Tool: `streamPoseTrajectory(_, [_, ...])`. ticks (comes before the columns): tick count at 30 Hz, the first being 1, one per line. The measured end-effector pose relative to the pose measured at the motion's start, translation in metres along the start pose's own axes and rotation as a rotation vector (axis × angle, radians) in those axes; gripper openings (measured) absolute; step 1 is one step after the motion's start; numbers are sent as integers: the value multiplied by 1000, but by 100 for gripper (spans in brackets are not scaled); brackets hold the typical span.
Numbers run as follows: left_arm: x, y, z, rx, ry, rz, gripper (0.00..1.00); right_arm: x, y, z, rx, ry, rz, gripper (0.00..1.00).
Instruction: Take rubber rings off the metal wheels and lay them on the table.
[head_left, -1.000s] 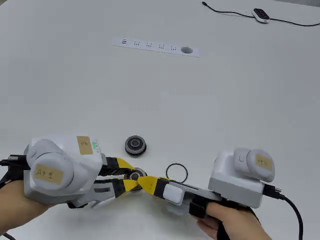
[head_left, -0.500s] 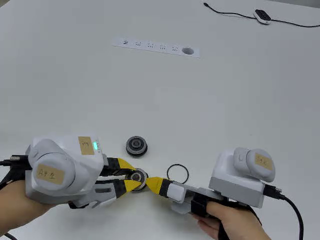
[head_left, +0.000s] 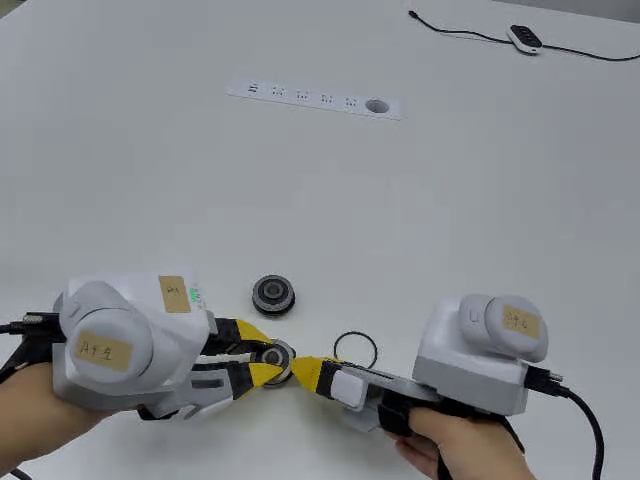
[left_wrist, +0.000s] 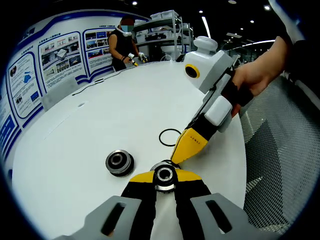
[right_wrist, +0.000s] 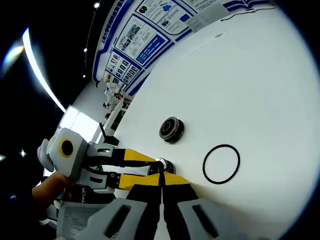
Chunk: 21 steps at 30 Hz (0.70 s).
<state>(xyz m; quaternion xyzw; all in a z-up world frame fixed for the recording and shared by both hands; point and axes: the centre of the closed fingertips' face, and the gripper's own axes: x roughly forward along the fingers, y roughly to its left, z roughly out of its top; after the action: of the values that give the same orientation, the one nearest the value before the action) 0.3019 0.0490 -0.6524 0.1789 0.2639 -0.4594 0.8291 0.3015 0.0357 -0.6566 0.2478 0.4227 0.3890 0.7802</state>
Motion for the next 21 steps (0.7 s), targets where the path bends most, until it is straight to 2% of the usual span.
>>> streamPoseTrajectory(12, [0, 1, 0, 4, 6, 1, 13, 4, 1, 2, -44, 10, -7, 1])
streamPoseTrajectory(21, [0, 2, -1, 6, 12, 1, 13, 5, 3, 2, -111, 8, -7, 1])
